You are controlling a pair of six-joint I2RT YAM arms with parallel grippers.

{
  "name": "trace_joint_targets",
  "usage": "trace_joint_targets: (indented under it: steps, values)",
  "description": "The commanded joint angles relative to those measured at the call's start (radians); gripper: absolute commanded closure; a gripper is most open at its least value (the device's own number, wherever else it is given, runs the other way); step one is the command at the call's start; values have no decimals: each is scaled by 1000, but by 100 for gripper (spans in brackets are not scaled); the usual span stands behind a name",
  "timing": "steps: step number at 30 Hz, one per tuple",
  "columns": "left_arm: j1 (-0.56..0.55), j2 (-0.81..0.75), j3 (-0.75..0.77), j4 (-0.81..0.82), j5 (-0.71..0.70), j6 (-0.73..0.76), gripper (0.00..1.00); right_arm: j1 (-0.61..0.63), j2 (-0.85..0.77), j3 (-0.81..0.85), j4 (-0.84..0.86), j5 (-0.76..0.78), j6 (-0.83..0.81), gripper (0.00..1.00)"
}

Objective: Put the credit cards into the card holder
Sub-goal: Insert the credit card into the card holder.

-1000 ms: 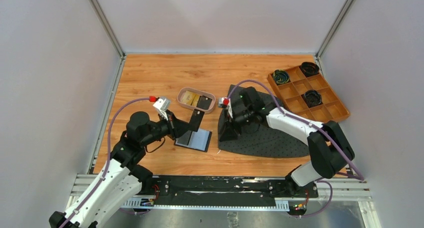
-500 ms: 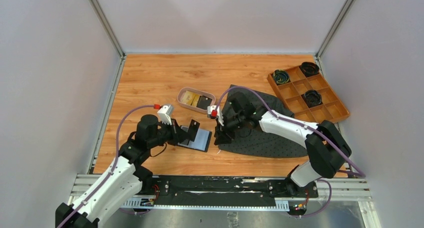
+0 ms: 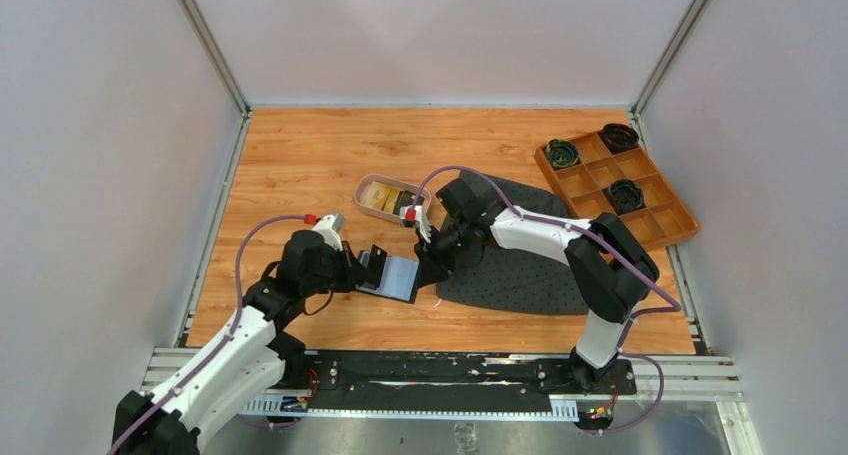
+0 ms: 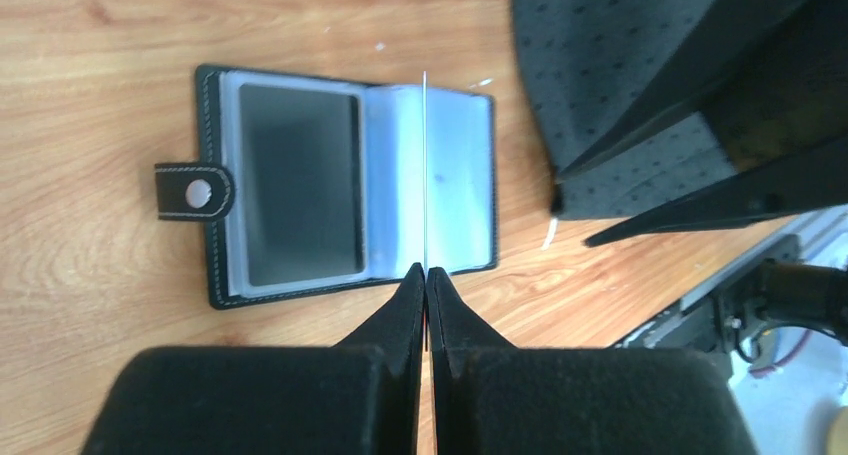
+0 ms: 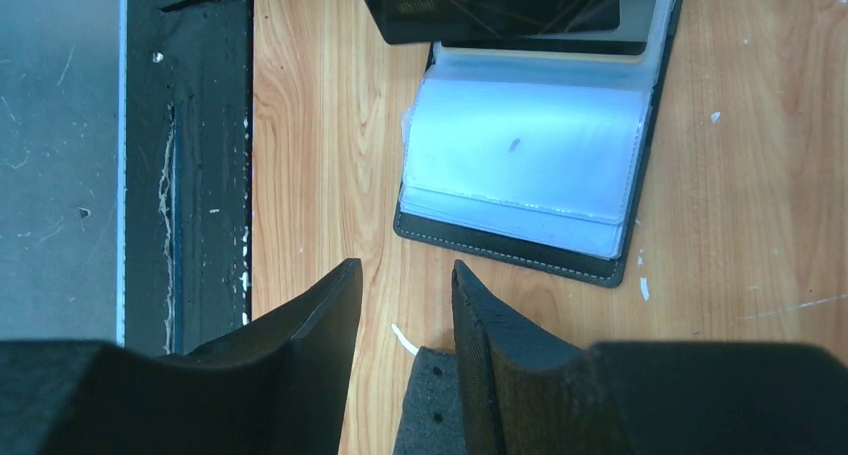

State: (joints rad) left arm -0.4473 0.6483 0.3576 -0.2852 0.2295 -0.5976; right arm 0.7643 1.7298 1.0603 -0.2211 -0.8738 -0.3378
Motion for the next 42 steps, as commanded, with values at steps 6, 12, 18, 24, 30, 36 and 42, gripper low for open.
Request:
trace_joint_targets:
  steps: [6,12,18,24,30,36,42]
  values:
    - [5,184,78,14,-68,114,100,-1,14,25,-55,-40,31,58]
    - [5,297,79,31,6,129,100,-8,14,33,-71,-60,21,58]
    - [5,356,66,65,49,122,100,-13,5,37,-84,-71,12,58]
    - [5,386,44,128,133,102,100,-23,8,38,-94,-71,-1,58]
    - [6,423,6,211,177,71,100,-32,34,47,-110,-24,0,58]
    - [5,404,-3,223,116,56,100,-50,124,74,-106,-49,88,61]
    - [7,323,-13,203,61,43,100,-50,191,99,-103,61,170,75]
